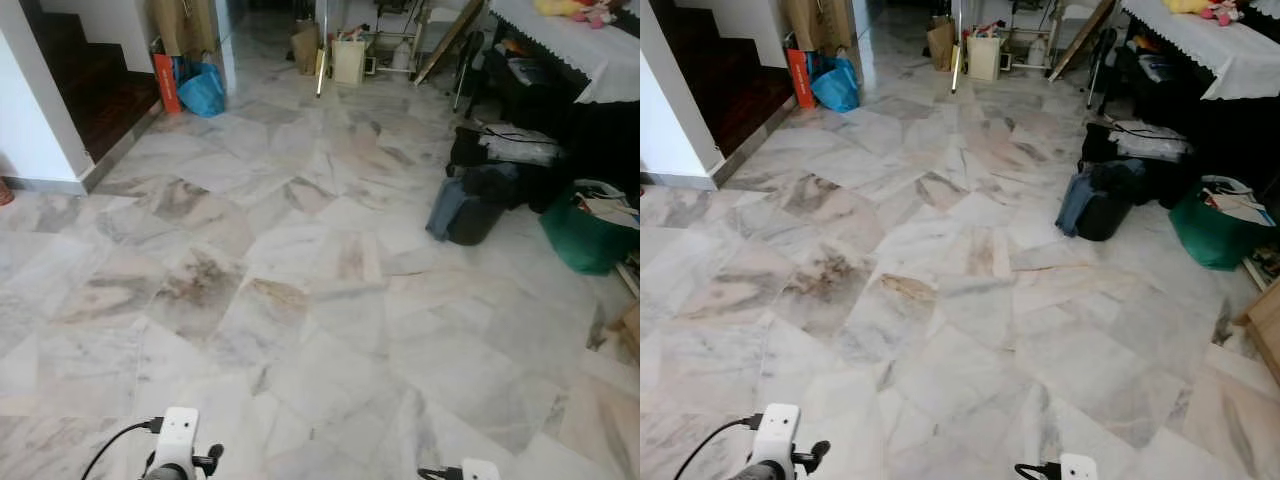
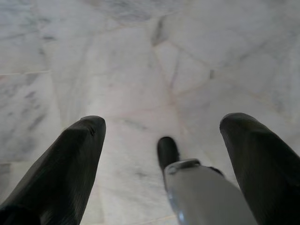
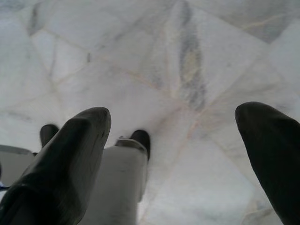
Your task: Move the pillow to the sofa from floor
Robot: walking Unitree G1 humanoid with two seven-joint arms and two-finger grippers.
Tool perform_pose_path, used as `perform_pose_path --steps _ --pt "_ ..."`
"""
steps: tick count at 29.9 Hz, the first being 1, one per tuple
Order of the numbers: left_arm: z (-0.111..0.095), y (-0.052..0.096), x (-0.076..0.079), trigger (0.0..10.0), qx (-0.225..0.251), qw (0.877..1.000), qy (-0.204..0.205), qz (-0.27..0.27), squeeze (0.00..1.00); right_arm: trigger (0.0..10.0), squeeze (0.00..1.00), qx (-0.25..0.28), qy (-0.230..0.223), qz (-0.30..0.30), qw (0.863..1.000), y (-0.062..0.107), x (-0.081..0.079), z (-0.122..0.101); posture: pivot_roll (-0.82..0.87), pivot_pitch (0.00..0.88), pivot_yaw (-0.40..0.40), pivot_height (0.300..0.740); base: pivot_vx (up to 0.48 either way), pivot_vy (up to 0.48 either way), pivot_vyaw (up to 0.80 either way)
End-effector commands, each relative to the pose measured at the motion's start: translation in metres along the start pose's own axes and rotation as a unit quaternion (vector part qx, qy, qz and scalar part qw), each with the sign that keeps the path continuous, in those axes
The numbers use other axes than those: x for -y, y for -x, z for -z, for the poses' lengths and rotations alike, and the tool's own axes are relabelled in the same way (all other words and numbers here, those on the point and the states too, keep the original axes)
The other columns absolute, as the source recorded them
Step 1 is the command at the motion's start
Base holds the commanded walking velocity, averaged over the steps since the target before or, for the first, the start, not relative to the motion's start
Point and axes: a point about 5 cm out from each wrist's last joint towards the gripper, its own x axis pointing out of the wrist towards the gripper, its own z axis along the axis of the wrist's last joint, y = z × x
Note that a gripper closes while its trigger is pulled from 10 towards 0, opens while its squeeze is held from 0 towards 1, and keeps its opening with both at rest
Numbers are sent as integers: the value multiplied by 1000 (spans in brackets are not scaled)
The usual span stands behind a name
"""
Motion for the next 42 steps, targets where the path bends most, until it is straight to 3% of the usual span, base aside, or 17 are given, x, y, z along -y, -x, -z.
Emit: perform_pose_path --steps 1,9,14,19,27,32,36,38,42 --pt "2 -1 5 10000 -7 1000 -2 7 0 10000 0 -3 -7 8 1000 3 6 6 30 0 -42 740 0 0 0" --pt "5 -1 18 10000 -15 1000 -8 25 0 10000 0 -3 -32 31 999 8 18 16 13 0 -6 740 0 0 0" --pt "3 -1 3 10000 -13 999 29 -3 0 10000 0 -4 -39 31 999 6 14 12 32 0 -17 740 0 0 0" --pt "6 0 2 10000 -26 1000 -6 5 0 10000 0 2 -24 17 1000 3 11 6 62 0 -65 740 0 0 0" --pt "13 2 -4 10000 -34 999 17 -11 0 10000 0 1 -14 7 1000 2 9 2 87 0 -52 740 0 0 0" --pt "20 5 -11 10000 -47 999 16 -16 0 10000 0 7 -73 28 997 2 13 4 64 0 -32 740 0 0 0" --pt "20 5 -12 10000 -47 999 14 -17 0 10000 0 5 -78 30 996 3 16 5 68 0 -36 740 0 0 0" --pt "18 5 -10 10000 -39 999 14 -14 0 10000 0 8 -72 25 997 2 4 4 73 0 -37 740 -122 0 0" --pt "19 5 -10 10000 -38 999 14 -14 0 10000 0 8 -70 23 997 1 0 5 70 0 -29 740 -255 0 0"
